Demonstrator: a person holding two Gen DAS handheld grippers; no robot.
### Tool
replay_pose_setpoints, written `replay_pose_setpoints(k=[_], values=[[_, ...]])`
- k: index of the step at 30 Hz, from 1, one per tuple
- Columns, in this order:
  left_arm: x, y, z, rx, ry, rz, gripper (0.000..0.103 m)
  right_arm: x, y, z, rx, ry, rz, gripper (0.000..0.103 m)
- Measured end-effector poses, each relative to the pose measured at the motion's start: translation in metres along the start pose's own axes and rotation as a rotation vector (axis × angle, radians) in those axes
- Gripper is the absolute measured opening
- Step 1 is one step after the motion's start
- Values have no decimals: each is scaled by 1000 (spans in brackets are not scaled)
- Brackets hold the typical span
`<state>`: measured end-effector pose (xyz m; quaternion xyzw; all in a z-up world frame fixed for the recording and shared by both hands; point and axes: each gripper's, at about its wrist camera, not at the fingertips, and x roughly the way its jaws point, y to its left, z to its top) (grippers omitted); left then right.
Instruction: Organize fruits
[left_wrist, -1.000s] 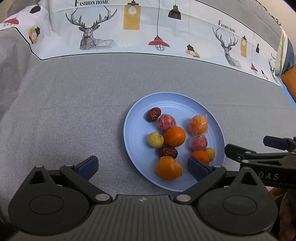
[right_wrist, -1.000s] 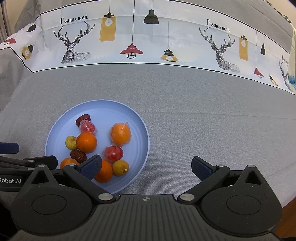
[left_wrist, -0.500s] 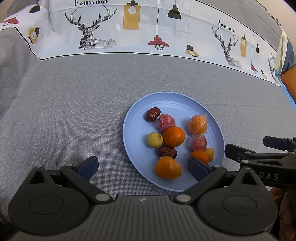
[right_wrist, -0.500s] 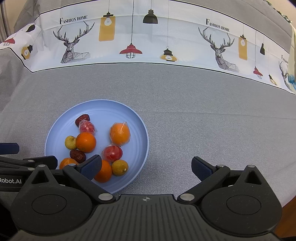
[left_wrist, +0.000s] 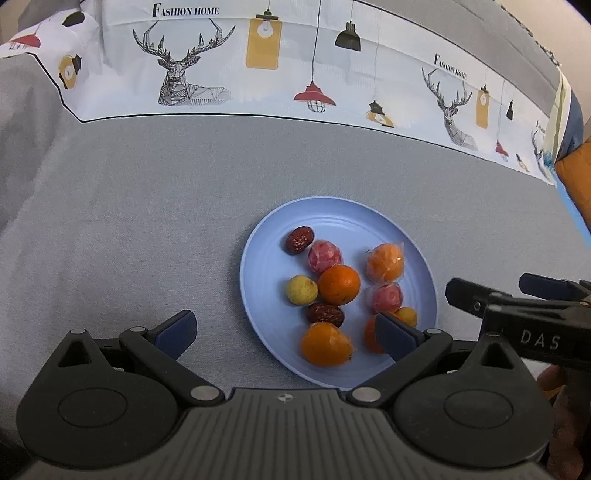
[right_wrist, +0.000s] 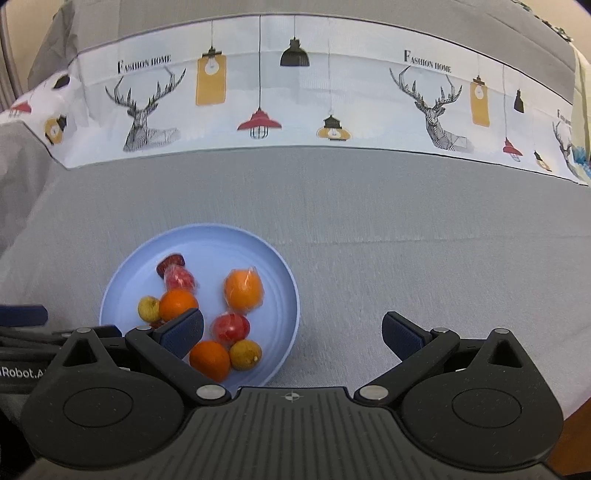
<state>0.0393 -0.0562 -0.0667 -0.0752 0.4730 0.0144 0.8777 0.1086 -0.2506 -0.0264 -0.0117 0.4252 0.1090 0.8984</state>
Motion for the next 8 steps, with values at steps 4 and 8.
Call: replay_pose_setpoints(k=[4,8], values=[[-3,-2,2,0,-15,-21,103,-2,-8,4,60,-25,25,102],[-5,-6,4,-1,-21,-37,103,-2,-14,7,104,-32,50,102]])
